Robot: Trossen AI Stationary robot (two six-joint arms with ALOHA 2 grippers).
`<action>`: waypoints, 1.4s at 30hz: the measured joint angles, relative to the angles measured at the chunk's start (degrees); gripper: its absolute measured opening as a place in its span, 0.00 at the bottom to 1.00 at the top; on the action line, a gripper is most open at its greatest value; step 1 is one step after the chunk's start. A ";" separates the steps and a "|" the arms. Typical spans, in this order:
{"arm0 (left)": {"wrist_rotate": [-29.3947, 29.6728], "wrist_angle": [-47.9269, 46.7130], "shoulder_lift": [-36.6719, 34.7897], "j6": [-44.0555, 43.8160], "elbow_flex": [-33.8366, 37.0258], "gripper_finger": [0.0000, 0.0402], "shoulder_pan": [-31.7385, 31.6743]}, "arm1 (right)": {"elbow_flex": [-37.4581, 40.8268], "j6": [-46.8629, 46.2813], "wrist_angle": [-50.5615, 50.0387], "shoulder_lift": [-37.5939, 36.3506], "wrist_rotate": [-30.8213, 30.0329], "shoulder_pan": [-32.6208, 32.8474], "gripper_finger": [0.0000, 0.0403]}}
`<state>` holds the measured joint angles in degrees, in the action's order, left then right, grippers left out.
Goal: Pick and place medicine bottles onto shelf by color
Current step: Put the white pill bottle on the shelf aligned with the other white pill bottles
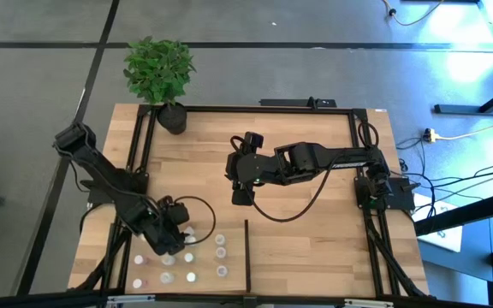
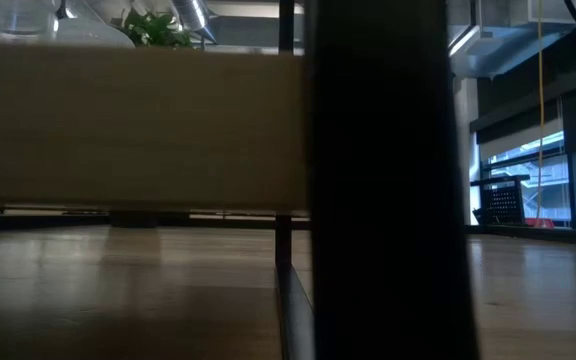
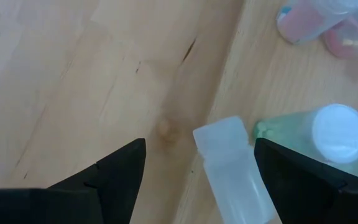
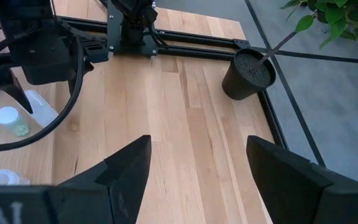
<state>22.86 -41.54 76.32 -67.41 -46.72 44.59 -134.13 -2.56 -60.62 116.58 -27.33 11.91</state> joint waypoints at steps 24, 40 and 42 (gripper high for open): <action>0.31 2.47 3.18 0.48 0.02 0.73 -0.87 | 0.00 0.01 0.02 0.01 0.00 0.02 0.66; 1.48 2.78 5.10 0.61 0.04 0.72 -0.83 | 0.00 -0.01 0.07 0.02 0.00 -0.01 0.66; 1.51 2.80 5.10 0.61 0.04 0.69 -0.83 | 0.00 0.00 0.07 0.02 0.00 -0.01 0.66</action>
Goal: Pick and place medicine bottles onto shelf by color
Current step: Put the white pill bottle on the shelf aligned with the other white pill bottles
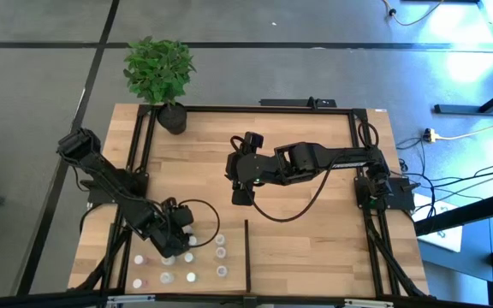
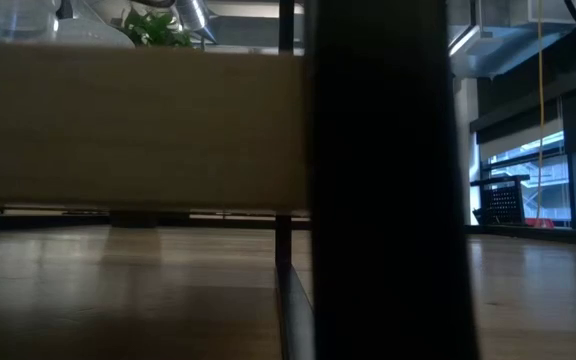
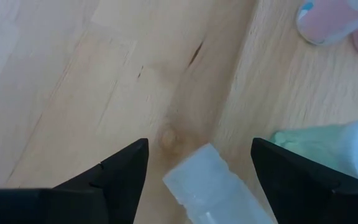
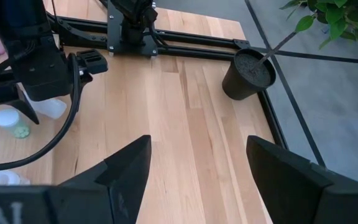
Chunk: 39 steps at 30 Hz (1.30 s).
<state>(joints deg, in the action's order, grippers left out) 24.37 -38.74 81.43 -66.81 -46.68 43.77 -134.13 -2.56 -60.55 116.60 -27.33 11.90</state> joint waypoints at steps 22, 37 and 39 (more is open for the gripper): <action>0.10 0.24 0.00 -0.04 0.00 0.26 1.40 | 0.00 0.01 0.02 0.00 0.00 0.01 0.66; 3.30 0.04 -3.98 0.17 0.00 0.29 1.80 | 0.00 0.01 0.02 0.00 0.00 0.00 0.66; 3.02 -0.23 -4.76 -1.82 0.00 0.33 1.81 | 0.00 0.01 0.04 0.00 0.00 0.02 0.66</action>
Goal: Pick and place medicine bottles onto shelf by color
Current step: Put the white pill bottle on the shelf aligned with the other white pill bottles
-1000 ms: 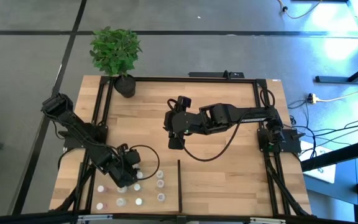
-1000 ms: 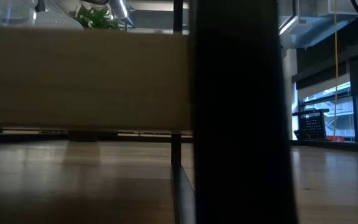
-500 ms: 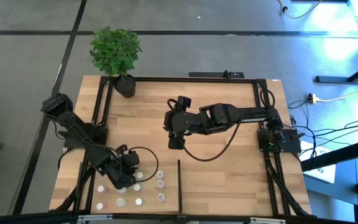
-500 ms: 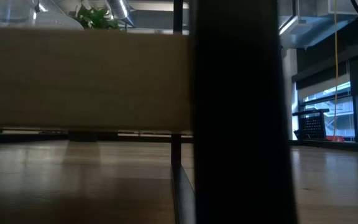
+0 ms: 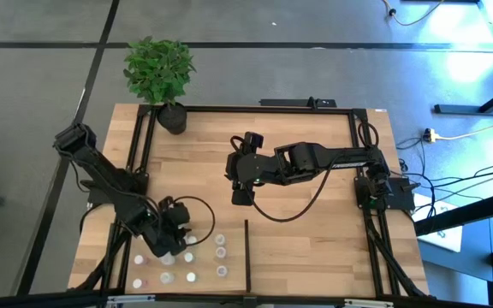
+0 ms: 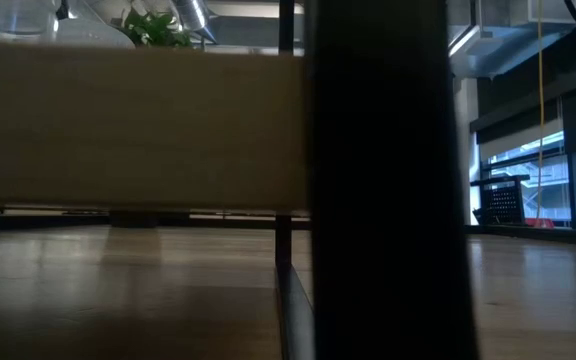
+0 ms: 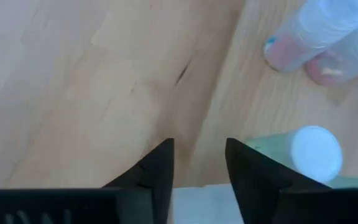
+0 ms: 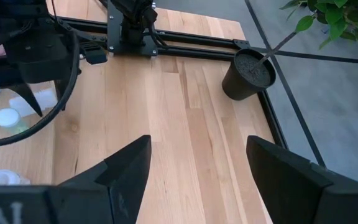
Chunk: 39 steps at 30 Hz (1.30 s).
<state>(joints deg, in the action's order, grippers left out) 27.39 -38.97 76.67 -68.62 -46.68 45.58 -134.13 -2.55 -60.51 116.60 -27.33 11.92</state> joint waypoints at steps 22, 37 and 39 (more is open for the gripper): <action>-0.07 -6.14 -7.28 -31.74 0.00 0.82 3.01 | 0.00 -0.01 0.05 0.00 0.00 -0.01 0.66; -0.10 -6.90 -8.48 -59.63 0.00 0.83 6.34 | 0.00 -0.02 0.06 0.00 0.00 -0.02 0.66; -1.38 -6.84 -8.48 -61.81 0.00 0.83 6.34 | 0.00 0.00 0.07 0.00 0.00 0.00 0.66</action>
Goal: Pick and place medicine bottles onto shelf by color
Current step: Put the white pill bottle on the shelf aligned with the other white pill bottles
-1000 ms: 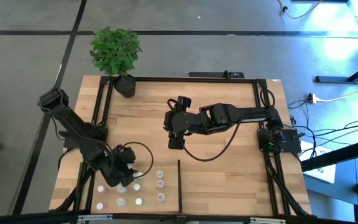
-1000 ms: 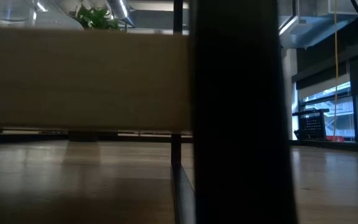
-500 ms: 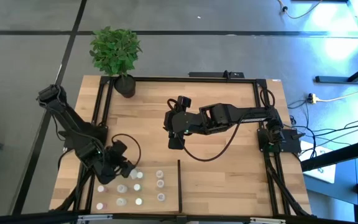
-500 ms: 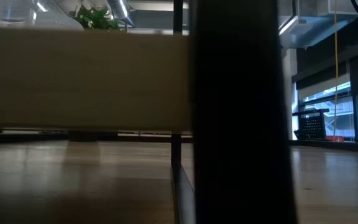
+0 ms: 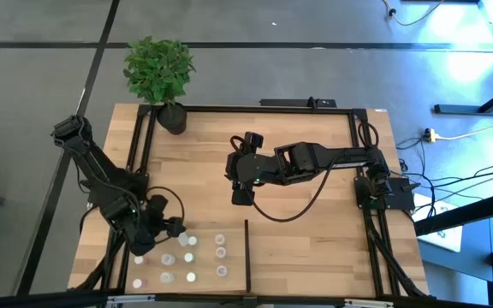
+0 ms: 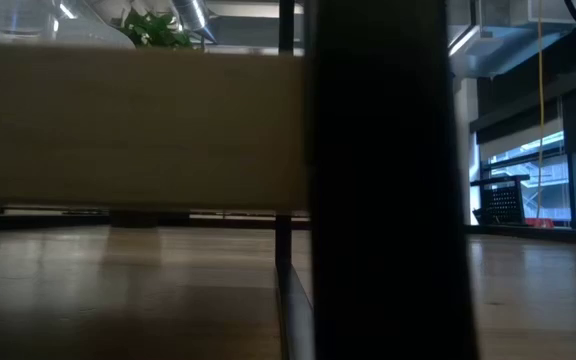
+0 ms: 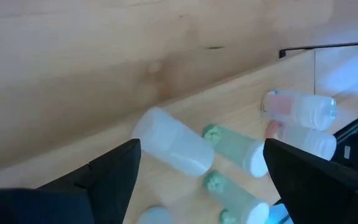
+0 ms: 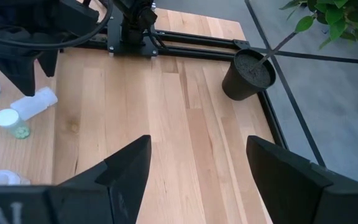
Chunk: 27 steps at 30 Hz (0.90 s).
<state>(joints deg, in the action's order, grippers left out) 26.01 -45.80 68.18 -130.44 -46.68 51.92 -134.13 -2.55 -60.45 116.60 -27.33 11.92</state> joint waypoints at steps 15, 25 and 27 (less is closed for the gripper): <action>5.40 1.22 0.00 10.72 0.00 0.83 -2.44 | 0.00 -0.01 0.00 0.00 0.00 0.00 0.66; 7.59 2.56 -0.15 10.95 0.00 0.83 -2.18 | 0.00 -0.01 0.00 0.00 0.00 -0.02 0.66; 7.46 2.71 -0.36 11.97 0.00 0.83 -2.58 | 0.00 -0.02 0.00 0.00 0.00 0.00 0.66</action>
<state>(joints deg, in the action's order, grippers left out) 33.46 -43.09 67.82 -118.47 -46.68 49.34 -134.13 -2.57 -60.45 116.60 -27.33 11.92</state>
